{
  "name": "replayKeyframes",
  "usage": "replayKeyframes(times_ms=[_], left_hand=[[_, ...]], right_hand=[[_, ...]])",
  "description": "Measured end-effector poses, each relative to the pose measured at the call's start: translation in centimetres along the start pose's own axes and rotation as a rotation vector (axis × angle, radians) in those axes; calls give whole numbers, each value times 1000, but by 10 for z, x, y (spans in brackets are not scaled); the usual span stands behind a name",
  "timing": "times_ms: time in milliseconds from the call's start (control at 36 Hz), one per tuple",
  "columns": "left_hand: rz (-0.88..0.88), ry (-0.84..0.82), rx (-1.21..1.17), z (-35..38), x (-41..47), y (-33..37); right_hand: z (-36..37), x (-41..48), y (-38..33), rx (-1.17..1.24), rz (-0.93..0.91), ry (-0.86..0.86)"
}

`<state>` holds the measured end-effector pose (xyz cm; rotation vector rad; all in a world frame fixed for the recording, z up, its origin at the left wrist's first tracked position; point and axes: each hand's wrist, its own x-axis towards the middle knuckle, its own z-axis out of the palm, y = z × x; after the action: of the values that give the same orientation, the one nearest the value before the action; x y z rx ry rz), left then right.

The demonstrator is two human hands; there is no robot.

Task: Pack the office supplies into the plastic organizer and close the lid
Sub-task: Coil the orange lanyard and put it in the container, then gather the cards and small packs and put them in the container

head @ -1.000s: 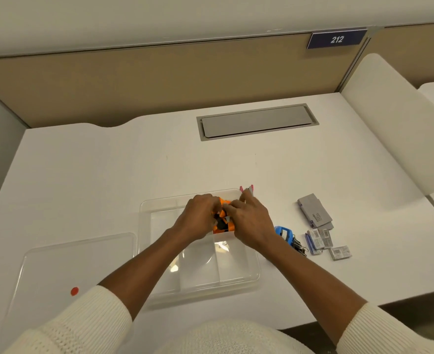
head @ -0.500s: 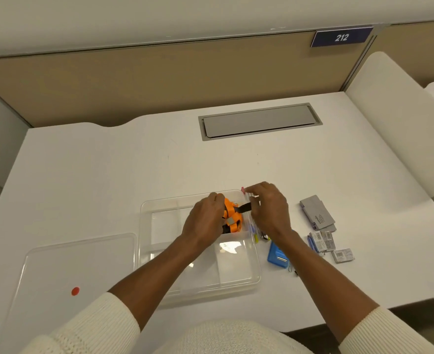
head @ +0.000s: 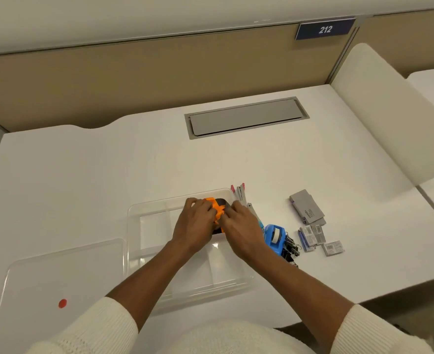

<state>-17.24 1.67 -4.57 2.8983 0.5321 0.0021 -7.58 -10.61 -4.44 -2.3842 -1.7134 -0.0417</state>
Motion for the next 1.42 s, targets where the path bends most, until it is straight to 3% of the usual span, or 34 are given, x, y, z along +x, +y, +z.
replayKeyframes(times_ms=[222,389,611,750,944,1083,1250,1417], left_hand=[[35,-55,44,3,3,-2],[11,-109,89,-2,7,0],[-42,-210,338,-33,20,27],[-67,-133,272,-46,33,58],[212,-89,213,-41,62,103],[409,-99,228,-33,90,137],[555,-105,227,-12,126,176],[705,-220,331,11,161,189]], right_hand=[[-2,3,-2,-204,-31,-174],[-15,6,7,12,21,-214],[-36,-29,39,315,411,172],[-45,-72,75,294,758,208],[-45,-127,119,121,1085,116],[-38,-141,135,147,1235,-14],[-27,-141,138,152,1226,-70],[-20,-132,141,92,1158,-91]])
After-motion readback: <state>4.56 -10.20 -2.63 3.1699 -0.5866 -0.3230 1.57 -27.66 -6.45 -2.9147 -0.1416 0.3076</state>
